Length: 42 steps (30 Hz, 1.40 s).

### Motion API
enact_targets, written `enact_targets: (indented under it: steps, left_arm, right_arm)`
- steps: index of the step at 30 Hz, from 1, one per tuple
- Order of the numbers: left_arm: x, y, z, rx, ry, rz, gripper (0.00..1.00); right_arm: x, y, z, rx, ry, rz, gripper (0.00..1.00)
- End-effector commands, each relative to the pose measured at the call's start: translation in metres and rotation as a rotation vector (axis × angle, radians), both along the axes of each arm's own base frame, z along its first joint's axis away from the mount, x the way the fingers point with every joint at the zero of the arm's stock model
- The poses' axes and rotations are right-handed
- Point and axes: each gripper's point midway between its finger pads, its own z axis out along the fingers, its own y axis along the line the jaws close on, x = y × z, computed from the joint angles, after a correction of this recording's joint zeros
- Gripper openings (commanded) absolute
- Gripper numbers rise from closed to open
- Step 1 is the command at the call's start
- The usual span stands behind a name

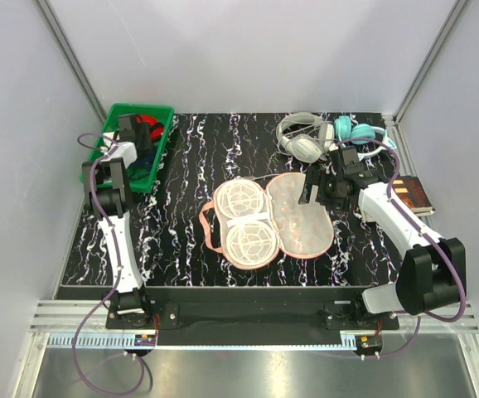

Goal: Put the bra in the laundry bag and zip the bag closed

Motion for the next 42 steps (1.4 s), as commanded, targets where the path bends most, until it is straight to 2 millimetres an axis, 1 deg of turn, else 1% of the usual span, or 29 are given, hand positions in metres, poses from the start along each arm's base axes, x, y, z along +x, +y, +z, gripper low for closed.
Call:
enact_targets:
  steps: [1, 3, 4, 5, 8, 9, 10, 11, 12, 13, 15, 16, 18, 19, 20, 22, 24, 25, 26, 28, 30, 33, 34, 35, 36, 37, 40, 41, 42]
  left_arm:
    - [0.019, 0.010, -0.019, -0.027, -0.020, 0.091, 0.66]
    - [0.024, 0.016, -0.015, -0.005, -0.040, 0.108, 0.54]
    - [0.026, 0.018, -0.013, 0.026, -0.046, 0.101, 0.38]
    - [0.028, 0.021, -0.006, 0.054, -0.062, 0.095, 0.31]
    - [0.041, 0.035, 0.043, 0.217, -0.108, 0.060, 0.06]
    - [0.038, 0.039, 0.048, 0.259, -0.086, 0.060, 0.00]
    - [0.036, 0.040, 0.072, 0.292, -0.113, 0.051, 0.00]
    - [0.028, 0.039, 0.069, 0.296, -0.100, 0.042, 0.00]
    - [0.027, 0.037, 0.087, 0.312, -0.150, 0.034, 0.00]
    - [0.021, 0.036, 0.130, 0.360, -0.212, 0.022, 0.00]
    - [0.005, 0.031, 0.151, 0.421, -0.214, 0.008, 0.00]
    - [-0.007, 0.027, 0.191, 0.486, -0.257, -0.005, 0.00]
    - [-0.027, 0.020, 0.202, 0.521, -0.248, -0.015, 0.00]
    - [-0.041, 0.017, 0.235, 0.539, -0.301, -0.011, 0.00]
    - [-0.050, 0.013, 0.233, 0.548, -0.296, -0.024, 0.00]
    - [-0.068, 0.011, 0.262, 0.565, -0.332, -0.033, 0.00]
    - [-0.082, 0.005, 0.269, 0.577, -0.333, -0.075, 0.00]
    - [-0.096, 0.000, 0.293, 0.597, -0.373, -0.087, 0.00]
    - [-0.103, -0.007, 0.290, 0.595, -0.374, -0.119, 0.00]
    - [-0.122, -0.025, 0.323, 0.647, -0.441, -0.179, 0.00]
    - [-0.142, -0.056, 0.348, 0.681, -0.508, -0.282, 0.00]
    - [-0.169, -0.104, 0.354, 0.689, -0.541, -0.486, 0.00]
    - [-0.187, -0.129, 0.366, 0.673, -0.594, -0.550, 0.00]
    - [-0.198, -0.149, 0.351, 0.636, -0.589, -0.634, 0.00]
    - [-0.220, -0.178, 0.357, 0.618, -0.630, -0.699, 0.00]
    - [-0.229, -0.193, 0.336, 0.604, -0.605, -0.755, 0.00]
    - [-0.269, -0.254, 0.312, 0.566, -0.619, -0.958, 0.00]
    - [-0.281, -0.268, 0.286, 0.537, -0.567, -1.029, 0.00]
    - [-0.298, -0.292, 0.274, 0.513, -0.557, -1.106, 0.00]
  right_arm:
    - [0.018, 0.010, 0.024, 0.029, -0.087, 0.018, 1.00]
    - [0.020, 0.011, 0.025, 0.030, -0.090, 0.020, 1.00]
    - [0.021, 0.012, 0.026, 0.032, -0.096, 0.023, 1.00]
    - [0.021, 0.012, 0.026, 0.033, -0.094, 0.022, 1.00]
    - [0.023, 0.013, 0.025, 0.035, -0.091, 0.022, 1.00]
    - [0.023, 0.014, 0.026, 0.037, -0.091, 0.023, 1.00]
    - [0.024, 0.017, 0.028, 0.038, -0.097, 0.029, 1.00]
    - [0.025, 0.018, 0.027, 0.039, -0.098, 0.029, 1.00]
    - [0.025, 0.019, 0.028, 0.040, -0.099, 0.033, 1.00]
    - [0.025, 0.020, 0.028, 0.039, -0.099, 0.036, 1.00]
    - [0.027, 0.021, 0.029, 0.045, -0.097, 0.035, 1.00]
    - [0.027, 0.023, 0.030, 0.049, -0.098, 0.037, 1.00]
    - [0.026, 0.026, 0.035, 0.056, -0.109, 0.042, 1.00]
    - [0.027, 0.026, 0.037, 0.057, -0.115, 0.043, 1.00]
    - [0.027, 0.028, 0.039, 0.059, -0.121, 0.048, 1.00]
    - [0.025, 0.027, 0.043, 0.055, -0.119, 0.045, 1.00]
    - [0.022, 0.027, 0.050, 0.056, -0.131, 0.048, 1.00]
    - [0.022, 0.026, 0.051, 0.050, -0.138, 0.045, 1.00]
    - [0.021, 0.024, 0.056, 0.049, -0.153, 0.040, 1.00]
    - [0.020, 0.024, 0.062, 0.049, -0.166, 0.045, 1.00]
    - [0.018, 0.023, 0.069, 0.047, -0.183, 0.059, 1.00]
    - [0.010, 0.035, 0.082, 0.092, -0.211, 0.154, 1.00]
    - [0.002, 0.050, 0.089, 0.145, -0.211, 0.225, 1.00]
    - [-0.004, 0.056, 0.094, 0.158, -0.231, 0.277, 1.00]
    - [-0.010, 0.064, 0.098, 0.180, -0.236, 0.317, 1.00]
    - [-0.018, 0.072, 0.103, 0.192, -0.252, 0.353, 1.00]
    - [-0.033, 0.081, 0.110, 0.247, -0.246, 0.377, 1.00]
    - [-0.037, 0.082, 0.110, 0.263, -0.240, 0.373, 1.00]
    - [-0.044, 0.085, 0.107, 0.286, -0.225, 0.388, 1.00]
